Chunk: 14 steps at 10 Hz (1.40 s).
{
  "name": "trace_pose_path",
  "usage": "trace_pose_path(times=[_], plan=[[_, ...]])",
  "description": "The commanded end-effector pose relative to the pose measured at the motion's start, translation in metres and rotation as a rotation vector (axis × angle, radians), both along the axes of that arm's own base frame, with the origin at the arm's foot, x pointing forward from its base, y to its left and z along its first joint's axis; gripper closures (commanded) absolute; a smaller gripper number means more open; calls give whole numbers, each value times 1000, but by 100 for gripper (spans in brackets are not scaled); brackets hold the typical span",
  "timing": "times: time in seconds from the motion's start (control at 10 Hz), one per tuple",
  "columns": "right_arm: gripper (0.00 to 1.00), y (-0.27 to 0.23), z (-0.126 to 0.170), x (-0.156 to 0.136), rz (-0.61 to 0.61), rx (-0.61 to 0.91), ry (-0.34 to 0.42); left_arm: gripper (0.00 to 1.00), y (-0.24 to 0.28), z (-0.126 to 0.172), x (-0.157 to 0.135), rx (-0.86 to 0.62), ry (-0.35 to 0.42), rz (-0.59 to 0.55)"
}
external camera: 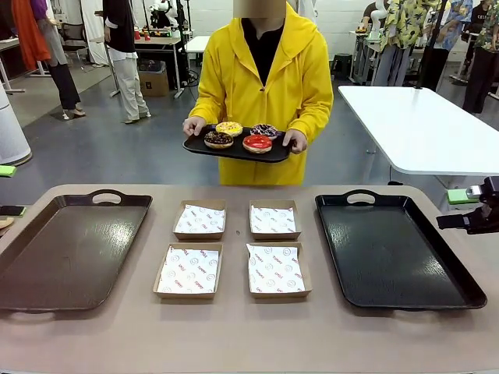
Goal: Individually package the donuts and arrange them on the tray.
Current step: Pick up one Paper togo box.
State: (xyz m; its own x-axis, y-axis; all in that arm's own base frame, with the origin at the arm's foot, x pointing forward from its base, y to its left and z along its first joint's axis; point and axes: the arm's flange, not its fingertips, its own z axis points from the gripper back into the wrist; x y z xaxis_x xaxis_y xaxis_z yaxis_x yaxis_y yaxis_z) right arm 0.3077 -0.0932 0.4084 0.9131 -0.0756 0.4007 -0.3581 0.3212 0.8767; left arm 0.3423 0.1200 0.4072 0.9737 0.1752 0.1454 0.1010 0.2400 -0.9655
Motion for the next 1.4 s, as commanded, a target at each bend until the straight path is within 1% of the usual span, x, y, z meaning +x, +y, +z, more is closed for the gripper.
trace_pose_path(times=[0.0, 1.3], plan=[[0, -1, -1, -1, 3, 8, -4, 0, 1, 0, -1, -6, 0, -1], [0, -1, -1, -1, 3, 8, -4, 0, 1, 0, -1, -6, 0, -1]])
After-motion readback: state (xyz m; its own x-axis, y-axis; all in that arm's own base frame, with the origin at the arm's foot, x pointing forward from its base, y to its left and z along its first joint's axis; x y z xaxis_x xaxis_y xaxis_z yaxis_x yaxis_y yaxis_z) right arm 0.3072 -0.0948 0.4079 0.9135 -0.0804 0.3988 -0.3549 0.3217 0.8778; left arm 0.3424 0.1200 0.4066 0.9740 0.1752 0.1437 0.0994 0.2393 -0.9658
